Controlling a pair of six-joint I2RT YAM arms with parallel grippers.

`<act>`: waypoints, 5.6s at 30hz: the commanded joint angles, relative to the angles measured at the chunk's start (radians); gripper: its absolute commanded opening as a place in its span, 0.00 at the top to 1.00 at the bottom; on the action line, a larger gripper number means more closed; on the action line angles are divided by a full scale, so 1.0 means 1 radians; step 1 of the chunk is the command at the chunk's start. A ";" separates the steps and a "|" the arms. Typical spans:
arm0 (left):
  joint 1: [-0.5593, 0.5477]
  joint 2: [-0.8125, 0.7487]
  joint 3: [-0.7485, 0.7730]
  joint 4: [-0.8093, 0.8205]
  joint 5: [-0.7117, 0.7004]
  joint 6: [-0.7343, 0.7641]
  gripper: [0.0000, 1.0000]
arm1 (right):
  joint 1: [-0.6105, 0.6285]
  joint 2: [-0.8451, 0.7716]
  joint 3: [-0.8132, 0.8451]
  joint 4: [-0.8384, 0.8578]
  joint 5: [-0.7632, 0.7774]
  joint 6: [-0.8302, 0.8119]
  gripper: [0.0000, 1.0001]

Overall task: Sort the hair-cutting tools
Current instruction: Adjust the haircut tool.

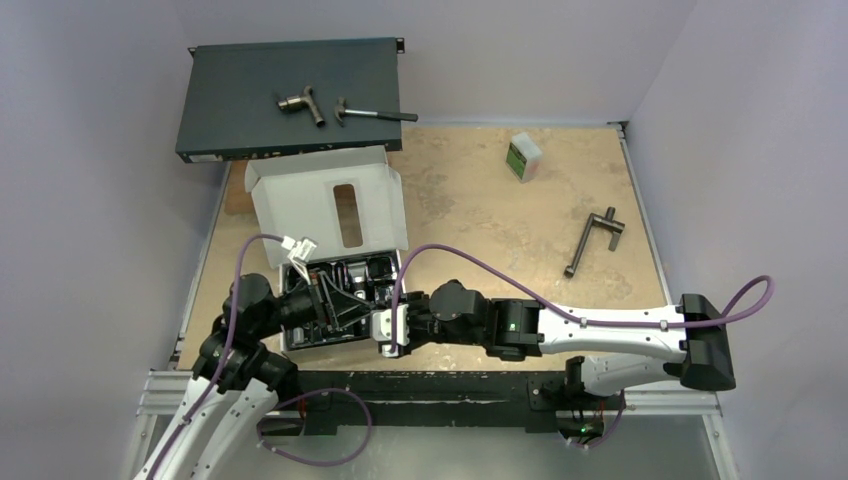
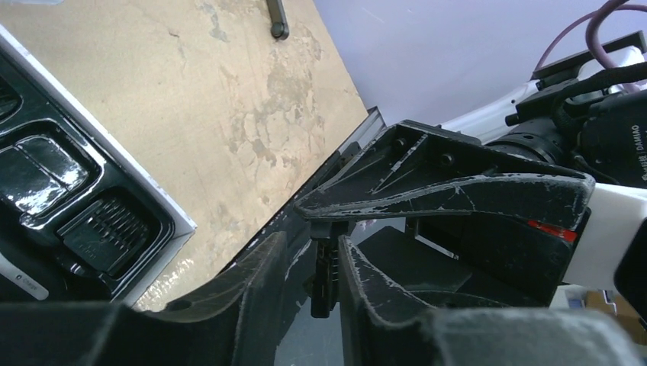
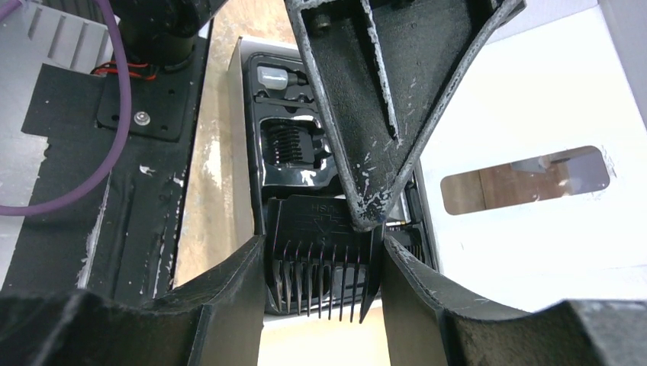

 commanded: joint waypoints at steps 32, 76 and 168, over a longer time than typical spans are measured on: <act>0.004 -0.063 -0.043 0.082 0.014 -0.018 1.00 | 0.001 -0.004 0.032 0.041 0.062 0.119 0.38; 0.004 -0.044 -0.028 0.117 0.016 -0.065 1.00 | 0.004 0.010 0.002 0.106 0.023 0.086 0.32; 0.004 -0.331 0.214 -0.529 -0.877 0.059 0.12 | -0.275 0.516 0.281 -0.091 -0.137 -0.100 0.76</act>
